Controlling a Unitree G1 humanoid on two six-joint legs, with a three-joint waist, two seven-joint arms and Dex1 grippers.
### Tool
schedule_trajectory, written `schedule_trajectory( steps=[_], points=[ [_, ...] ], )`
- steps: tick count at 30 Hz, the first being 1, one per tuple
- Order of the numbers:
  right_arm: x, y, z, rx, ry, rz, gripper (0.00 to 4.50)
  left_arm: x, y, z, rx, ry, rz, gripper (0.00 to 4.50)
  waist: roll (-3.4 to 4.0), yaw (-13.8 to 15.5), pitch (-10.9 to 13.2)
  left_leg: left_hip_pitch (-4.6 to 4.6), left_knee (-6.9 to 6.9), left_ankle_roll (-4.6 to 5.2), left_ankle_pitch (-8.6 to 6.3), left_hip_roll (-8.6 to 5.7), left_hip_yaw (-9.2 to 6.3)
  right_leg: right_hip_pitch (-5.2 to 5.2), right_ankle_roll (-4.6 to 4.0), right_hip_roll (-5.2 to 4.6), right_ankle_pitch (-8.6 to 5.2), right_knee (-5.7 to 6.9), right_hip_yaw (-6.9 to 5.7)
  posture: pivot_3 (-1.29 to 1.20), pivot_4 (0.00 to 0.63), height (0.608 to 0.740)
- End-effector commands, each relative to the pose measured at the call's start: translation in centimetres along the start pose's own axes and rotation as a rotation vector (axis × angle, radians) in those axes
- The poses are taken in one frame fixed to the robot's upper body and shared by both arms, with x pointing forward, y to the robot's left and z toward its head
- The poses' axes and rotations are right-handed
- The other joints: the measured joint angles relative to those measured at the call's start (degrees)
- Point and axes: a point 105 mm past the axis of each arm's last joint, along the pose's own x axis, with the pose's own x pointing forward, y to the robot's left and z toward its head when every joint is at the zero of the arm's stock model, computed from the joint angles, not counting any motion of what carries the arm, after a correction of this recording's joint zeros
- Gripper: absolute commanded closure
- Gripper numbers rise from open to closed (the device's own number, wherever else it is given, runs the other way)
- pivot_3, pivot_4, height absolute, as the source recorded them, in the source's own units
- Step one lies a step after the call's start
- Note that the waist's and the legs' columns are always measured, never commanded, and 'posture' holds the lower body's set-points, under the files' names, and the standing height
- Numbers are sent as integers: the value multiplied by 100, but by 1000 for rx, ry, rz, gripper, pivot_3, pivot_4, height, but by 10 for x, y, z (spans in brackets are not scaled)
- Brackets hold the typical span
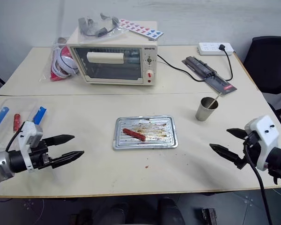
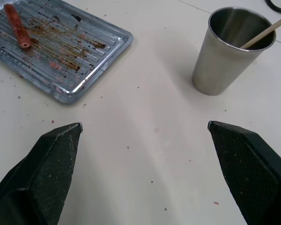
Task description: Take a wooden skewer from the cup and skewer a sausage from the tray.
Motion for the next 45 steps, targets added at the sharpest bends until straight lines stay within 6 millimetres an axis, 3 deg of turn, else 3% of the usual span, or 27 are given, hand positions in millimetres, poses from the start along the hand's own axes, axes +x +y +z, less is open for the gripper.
schedule_trajectory(
  steps=[1, 7, 11, 14, 21, 29, 33, 39, 45],
  points=[
    [1, 0, 6, -46, -8, 0, 0, 0, 2, 2, 32, -10, 19, 38, 0, 2, 0, 0, 0, 0, 0, 0, 0, 0, 0, 0, 0, 0, 0, 0, 150, 740],
    [5, 0, 8, -54, -14, -3, 0, 1, 4, 1, 40, -10, 50, 38, 0, 3, 0, -1, 1, 0, 0, 0, 0, 0, 0, 0, 0, 0, 1, 0, 150, 740],
    [9, -9, 11, -19, -33, -44, 0, 3, 21, 5, 54, -52, 150, 38, 0, 10, 0, 0, 3, 0, 0, -1, 1, 1, 0, -1, 0, 0, 1, 0, 150, 740],
    [10, -13, 14, -24, -45, -76, 0, 5, 20, 8, 36, -75, 144, 38, 0, 8, 0, -1, 4, 0, 0, -1, 0, 0, 0, -1, 0, 2, 0, 0, 150, 740],
    [19, -24, 19, 104, -143, -201, 0, 26, -2, 22, 4, -143, 8, 38, 0, 19, 0, -5, 6, -2, 0, -1, -2, -2, 1, 0, 0, 4, -1, 0, 150, 740],
    [44, -55, 33, 251, -266, -370, 0, 72, -46, 79, 46, -271, -348, 38, 0, 12, 0, -9, 16, -6, 3, -5, -4, -6, 2, 0, 1, 18, -4, 0, 150, 740],
    [59, -71, 41, 323, -317, -408, 0, 83, -60, 94, 91, -265, -480, 38, 3, -42, 0, -11, 13, -7, 4, -4, -3, -10, 2, 3, 1, 29, -4, 0, 150, 740],
    [81, -92, 41, 350, -322, -476, 0, 96, -67, 104, 195, -237, -559, 38, 8, -70, -2, -14, 11, -11, 6, -3, -1, -16, 2, 7, 1, 29, -3, 0, 150, 740],
    [101, -95, 49, 379, -364, -447, 0, 104, -69, 108, 221, -250, -572, 38, 9, -83, -1, -16, 13, -10, 7, -3, -2, -17, 2, 6, 1, 30, -3, 0, 150, 740]
  ],
)
